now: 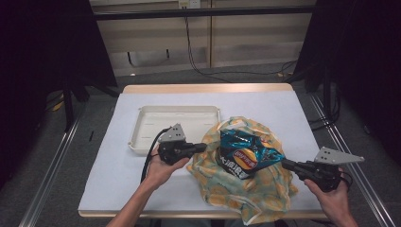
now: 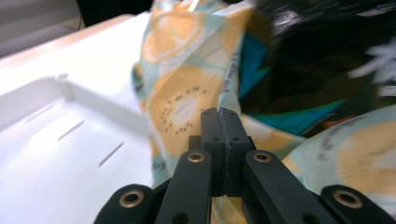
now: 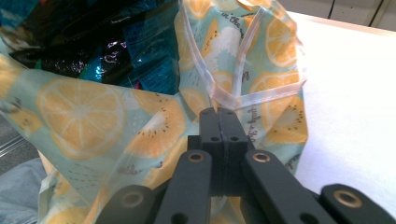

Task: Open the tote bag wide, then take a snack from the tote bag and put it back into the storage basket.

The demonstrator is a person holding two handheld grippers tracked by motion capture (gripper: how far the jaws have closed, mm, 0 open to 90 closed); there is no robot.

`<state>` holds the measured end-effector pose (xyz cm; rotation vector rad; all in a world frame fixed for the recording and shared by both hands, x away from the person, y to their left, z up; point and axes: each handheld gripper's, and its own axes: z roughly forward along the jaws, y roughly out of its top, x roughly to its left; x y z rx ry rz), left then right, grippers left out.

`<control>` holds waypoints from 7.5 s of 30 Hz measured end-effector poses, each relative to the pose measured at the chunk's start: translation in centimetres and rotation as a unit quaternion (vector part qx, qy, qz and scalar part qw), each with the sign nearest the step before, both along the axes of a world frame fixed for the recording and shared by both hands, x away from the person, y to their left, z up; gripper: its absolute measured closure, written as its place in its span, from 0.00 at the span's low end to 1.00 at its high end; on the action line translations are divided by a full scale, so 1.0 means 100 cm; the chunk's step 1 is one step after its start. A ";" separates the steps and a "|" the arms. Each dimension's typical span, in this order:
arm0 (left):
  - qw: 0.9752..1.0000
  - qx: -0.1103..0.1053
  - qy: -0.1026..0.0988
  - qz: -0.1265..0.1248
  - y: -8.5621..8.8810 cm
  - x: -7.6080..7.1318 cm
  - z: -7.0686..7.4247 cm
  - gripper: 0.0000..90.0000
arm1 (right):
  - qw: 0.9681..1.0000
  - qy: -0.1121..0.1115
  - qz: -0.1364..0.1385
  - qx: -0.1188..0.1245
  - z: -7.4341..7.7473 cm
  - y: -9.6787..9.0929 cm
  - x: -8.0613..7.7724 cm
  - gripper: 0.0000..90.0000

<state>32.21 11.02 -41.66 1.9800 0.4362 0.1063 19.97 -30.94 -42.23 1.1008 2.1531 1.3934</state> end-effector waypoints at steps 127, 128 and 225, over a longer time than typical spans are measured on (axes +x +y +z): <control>0.982 -0.158 -0.031 -0.098 -0.054 -0.003 0.083 0.90 | 0.997 -0.038 -0.038 0.049 -0.001 0.001 -0.044 0.11; 0.981 -0.163 -0.030 -0.100 -0.053 -0.003 0.084 0.90 | 0.997 -0.038 -0.038 0.050 -0.001 0.001 -0.044 0.10; 0.979 -0.193 -0.024 0.064 0.059 0.073 0.125 0.93 | 0.997 -0.050 -0.033 0.053 -0.001 0.001 -0.042 0.06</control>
